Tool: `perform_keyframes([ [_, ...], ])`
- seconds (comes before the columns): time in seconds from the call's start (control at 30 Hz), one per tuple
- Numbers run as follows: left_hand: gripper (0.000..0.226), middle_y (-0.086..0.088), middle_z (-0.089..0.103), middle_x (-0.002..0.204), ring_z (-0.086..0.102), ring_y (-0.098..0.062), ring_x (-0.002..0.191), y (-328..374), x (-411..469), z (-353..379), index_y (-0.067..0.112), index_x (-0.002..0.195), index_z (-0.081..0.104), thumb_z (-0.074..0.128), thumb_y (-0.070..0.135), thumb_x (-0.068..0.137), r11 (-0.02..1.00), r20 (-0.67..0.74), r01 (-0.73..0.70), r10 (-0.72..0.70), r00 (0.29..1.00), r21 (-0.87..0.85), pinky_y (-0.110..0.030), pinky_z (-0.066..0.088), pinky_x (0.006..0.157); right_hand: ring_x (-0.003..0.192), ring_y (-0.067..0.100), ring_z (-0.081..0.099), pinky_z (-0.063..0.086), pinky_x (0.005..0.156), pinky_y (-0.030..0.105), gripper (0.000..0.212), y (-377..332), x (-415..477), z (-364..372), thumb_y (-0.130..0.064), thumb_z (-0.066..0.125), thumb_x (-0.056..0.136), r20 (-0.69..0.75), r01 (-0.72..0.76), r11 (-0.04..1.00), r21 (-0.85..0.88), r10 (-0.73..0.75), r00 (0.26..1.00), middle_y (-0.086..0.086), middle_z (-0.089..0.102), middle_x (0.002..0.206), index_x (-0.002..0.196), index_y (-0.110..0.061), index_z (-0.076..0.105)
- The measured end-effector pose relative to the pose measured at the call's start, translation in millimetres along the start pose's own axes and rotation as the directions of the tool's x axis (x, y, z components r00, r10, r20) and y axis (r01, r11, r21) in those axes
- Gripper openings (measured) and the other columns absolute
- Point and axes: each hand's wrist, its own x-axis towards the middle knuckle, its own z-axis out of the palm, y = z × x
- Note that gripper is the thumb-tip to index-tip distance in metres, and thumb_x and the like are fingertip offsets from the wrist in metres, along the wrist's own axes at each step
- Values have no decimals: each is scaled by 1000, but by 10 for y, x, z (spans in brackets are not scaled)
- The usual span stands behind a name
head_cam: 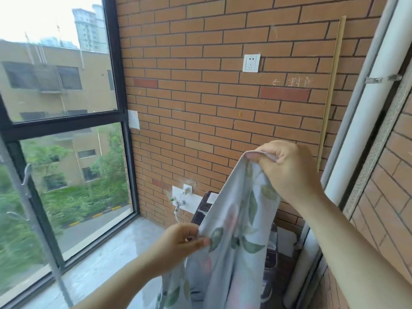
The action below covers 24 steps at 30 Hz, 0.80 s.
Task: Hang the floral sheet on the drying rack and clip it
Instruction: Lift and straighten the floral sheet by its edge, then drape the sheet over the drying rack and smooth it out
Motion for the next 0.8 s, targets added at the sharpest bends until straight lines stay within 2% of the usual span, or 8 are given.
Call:
perform_keyframes([
  [0.1,34,14,45,58,39,0,58,-159,11,-86,24,62,57,65,52,79,998,-23,52,-53,998,-23,-19,30,57,63,21,58,49,58,38,25,141,93,40,-40,67,84,-143,-22,999,42,27,989,-1,61,62,75,-18,74],
  [0.17,34,16,43,53,37,1,54,-226,-25,-229,30,56,53,67,42,84,997,-49,75,-73,996,33,-18,27,54,59,23,53,47,54,37,24,191,119,68,-39,67,85,-169,-24,999,31,29,985,-3,52,56,75,-18,74],
  [0.3,56,4,39,57,33,-5,50,-268,-158,-767,8,60,48,63,59,76,989,-352,85,-37,935,123,-27,24,51,54,23,45,41,50,34,30,147,147,172,-43,63,87,-190,-19,1000,-13,16,982,-5,40,51,76,-16,72],
  [0.37,50,-2,41,55,32,-6,47,-156,-229,-1153,-2,64,53,64,42,85,982,-516,94,3,856,161,-22,23,46,54,23,49,42,50,32,39,85,196,248,-48,57,90,-129,-15,997,-74,6,992,-5,49,52,75,-14,70],
  [0.5,45,1,29,52,25,-8,46,270,-482,-1990,4,54,40,62,20,89,960,-738,77,154,657,269,-20,15,42,52,24,48,32,46,26,40,-204,394,473,-45,47,94,132,35,950,-309,7,991,-3,52,51,78,-16,69],
  [0.7,51,-1,25,54,22,-9,48,680,-1190,-3109,-1,57,37,65,29,86,918,-849,138,275,452,371,-29,17,48,74,26,54,35,61,28,35,-1253,802,848,-35,39,98,353,42,903,-427,124,927,3,60,78,70,-22,55],
  [0.77,52,-2,26,53,24,-15,50,803,-1489,-3423,2,56,36,64,33,86,908,-858,140,309,410,394,-30,16,50,60,23,55,39,56,27,41,-1725,923,968,-33,33,100,426,-46,956,-291,172,888,4,61,67,65,-19,50],
  [0.8,51,-4,26,53,24,-17,50,866,-1650,-3578,3,55,37,64,33,87,898,-867,166,324,378,408,-29,16,50,48,19,55,41,49,23,43,-1968,976,1030,-30,31,101,483,-176,982,-63,185,856,4,63,58,67,-14,53],
])
